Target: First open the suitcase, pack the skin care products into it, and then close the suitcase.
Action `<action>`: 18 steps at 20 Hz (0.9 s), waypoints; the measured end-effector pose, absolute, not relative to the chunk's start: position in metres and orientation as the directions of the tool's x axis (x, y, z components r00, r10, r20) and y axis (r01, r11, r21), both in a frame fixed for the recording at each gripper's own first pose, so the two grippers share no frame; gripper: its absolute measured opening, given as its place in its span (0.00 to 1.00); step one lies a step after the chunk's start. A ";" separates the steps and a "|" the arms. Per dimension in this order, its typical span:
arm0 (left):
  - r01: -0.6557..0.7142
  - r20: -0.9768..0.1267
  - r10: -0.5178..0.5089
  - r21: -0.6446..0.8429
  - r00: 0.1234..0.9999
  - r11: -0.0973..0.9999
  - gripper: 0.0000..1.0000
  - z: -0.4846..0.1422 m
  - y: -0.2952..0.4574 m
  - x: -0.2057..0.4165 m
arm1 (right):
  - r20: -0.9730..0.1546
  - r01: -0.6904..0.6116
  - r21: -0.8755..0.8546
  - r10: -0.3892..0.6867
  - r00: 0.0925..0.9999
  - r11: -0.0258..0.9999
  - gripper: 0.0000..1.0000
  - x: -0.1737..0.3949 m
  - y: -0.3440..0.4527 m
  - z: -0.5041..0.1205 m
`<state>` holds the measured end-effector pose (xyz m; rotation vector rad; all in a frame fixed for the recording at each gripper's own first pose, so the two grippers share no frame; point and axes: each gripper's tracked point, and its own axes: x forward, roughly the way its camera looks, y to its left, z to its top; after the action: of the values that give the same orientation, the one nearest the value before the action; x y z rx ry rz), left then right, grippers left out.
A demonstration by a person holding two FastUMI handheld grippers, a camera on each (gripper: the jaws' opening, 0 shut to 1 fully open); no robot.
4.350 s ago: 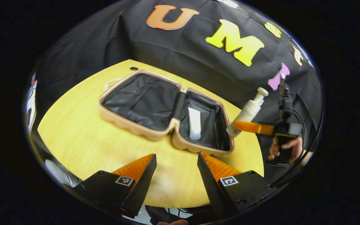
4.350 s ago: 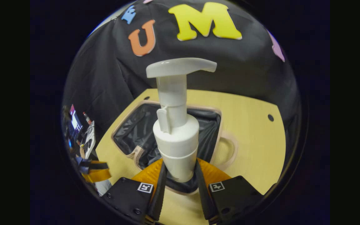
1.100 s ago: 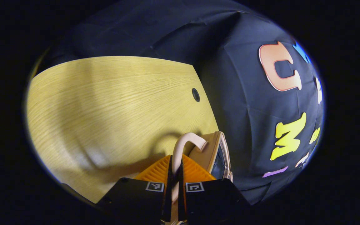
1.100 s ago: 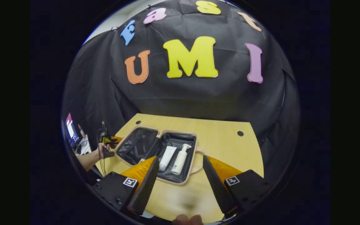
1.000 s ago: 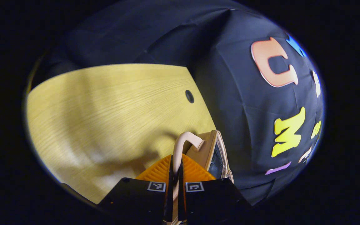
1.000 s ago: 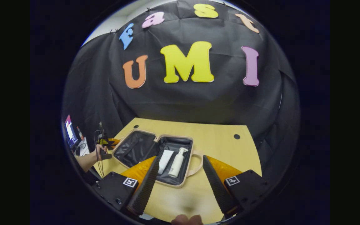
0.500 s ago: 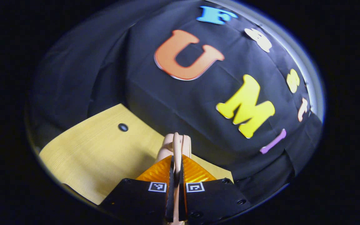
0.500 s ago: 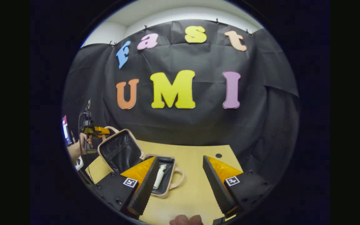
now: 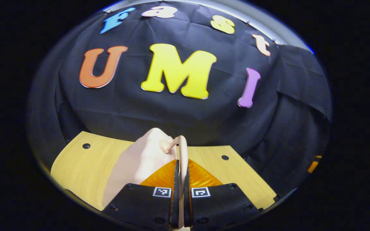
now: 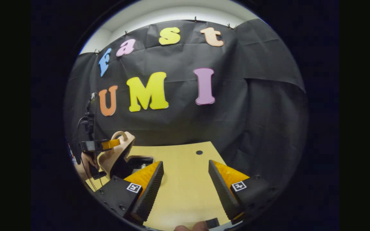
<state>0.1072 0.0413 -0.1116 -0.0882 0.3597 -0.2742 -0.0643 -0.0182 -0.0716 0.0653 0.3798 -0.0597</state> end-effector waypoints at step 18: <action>0.277 -0.596 -0.123 0.174 0.793 0.945 0.11 -0.282 -0.059 0.113 | -0.441 0.220 0.009 -0.194 0.876 0.975 0.83 -0.087 -0.131 -0.087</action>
<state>0.1132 -0.0588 -0.2819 0.2595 0.6196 -0.2172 -0.0871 -0.1315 -0.0866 0.0593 0.4544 -0.2161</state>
